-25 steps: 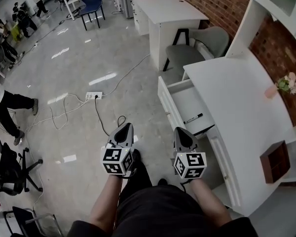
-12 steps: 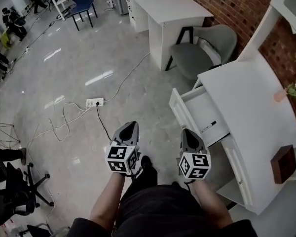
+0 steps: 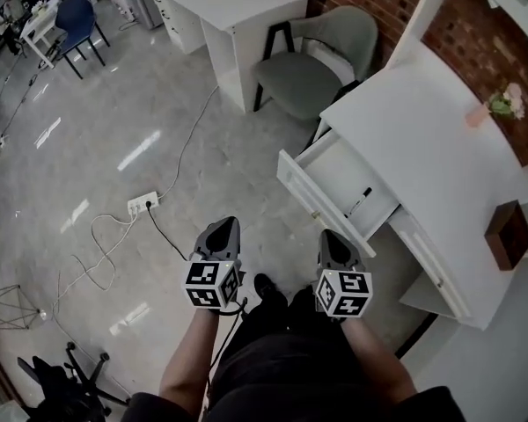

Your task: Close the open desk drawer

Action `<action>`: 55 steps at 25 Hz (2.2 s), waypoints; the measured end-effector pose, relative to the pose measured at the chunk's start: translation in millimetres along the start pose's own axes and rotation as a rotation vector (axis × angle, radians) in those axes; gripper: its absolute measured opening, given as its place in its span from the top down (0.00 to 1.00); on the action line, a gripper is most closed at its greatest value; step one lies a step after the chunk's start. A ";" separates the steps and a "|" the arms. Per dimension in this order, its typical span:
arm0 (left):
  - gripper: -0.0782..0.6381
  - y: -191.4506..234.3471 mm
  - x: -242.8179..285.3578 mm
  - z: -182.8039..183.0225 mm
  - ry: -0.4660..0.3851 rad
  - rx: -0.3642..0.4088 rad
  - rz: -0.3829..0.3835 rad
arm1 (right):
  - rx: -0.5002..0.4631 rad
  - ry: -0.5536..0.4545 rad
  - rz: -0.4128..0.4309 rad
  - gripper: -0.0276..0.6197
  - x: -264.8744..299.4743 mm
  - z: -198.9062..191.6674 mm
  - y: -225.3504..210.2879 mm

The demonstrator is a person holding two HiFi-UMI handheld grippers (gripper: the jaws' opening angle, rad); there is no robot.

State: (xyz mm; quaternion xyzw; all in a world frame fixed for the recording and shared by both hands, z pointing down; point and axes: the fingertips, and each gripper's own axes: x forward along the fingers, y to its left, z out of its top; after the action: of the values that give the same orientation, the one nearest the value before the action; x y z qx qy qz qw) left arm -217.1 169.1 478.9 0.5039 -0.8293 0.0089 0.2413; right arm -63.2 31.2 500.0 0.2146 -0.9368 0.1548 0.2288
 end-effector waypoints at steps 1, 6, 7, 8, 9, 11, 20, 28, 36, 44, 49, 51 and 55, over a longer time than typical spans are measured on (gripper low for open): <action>0.88 -3.7 7.0 -0.9 0.011 0.006 -0.020 | 0.017 0.008 -0.021 0.95 -0.2 -4.7 -5.8; 0.88 -26.6 46.7 -8.7 0.083 0.056 -0.110 | 0.124 0.027 -0.118 0.95 -6.3 -23.5 -35.7; 0.88 -31.9 55.3 -8.4 0.091 0.068 -0.125 | 0.141 0.027 -0.138 0.95 -7.1 -26.0 -41.6; 0.88 -36.9 63.7 -8.1 0.100 0.082 -0.141 | 0.158 0.026 -0.158 0.95 -7.5 -28.6 -47.3; 0.88 -41.6 71.7 -8.9 0.109 0.096 -0.157 | 0.176 0.026 -0.178 0.95 -7.7 -31.6 -52.8; 0.88 -50.1 86.7 -11.7 0.131 0.122 -0.192 | 0.210 0.030 -0.214 0.95 -8.0 -38.8 -62.3; 0.88 -70.5 146.3 -34.3 0.239 0.184 -0.290 | 0.325 0.118 -0.304 0.95 7.4 -79.7 -89.6; 0.88 -85.7 193.1 -40.5 0.291 0.234 -0.352 | 0.398 0.152 -0.374 0.95 23.0 -93.8 -109.6; 0.88 -96.7 215.2 -46.4 0.346 0.272 -0.386 | 0.451 0.161 -0.396 0.95 29.7 -95.6 -118.2; 0.88 -110.4 232.3 -41.7 0.371 0.313 -0.417 | 0.497 0.140 -0.416 0.95 36.7 -85.4 -134.7; 0.88 -121.9 252.9 -34.6 0.365 0.320 -0.424 | 0.524 0.120 -0.435 0.95 44.8 -75.2 -155.3; 0.88 -127.7 261.1 -31.7 0.364 0.326 -0.429 | 0.526 0.113 -0.441 0.95 47.8 -71.5 -164.2; 0.88 -136.4 277.7 -28.9 0.370 0.344 -0.438 | 0.533 0.101 -0.454 0.95 54.0 -63.4 -182.2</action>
State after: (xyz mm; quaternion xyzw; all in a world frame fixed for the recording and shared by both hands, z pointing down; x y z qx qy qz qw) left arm -195.6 -121.5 586.9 0.6934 -0.6297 0.1880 0.2955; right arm 2.5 -118.7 615.5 0.4617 -0.7794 0.3492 0.2396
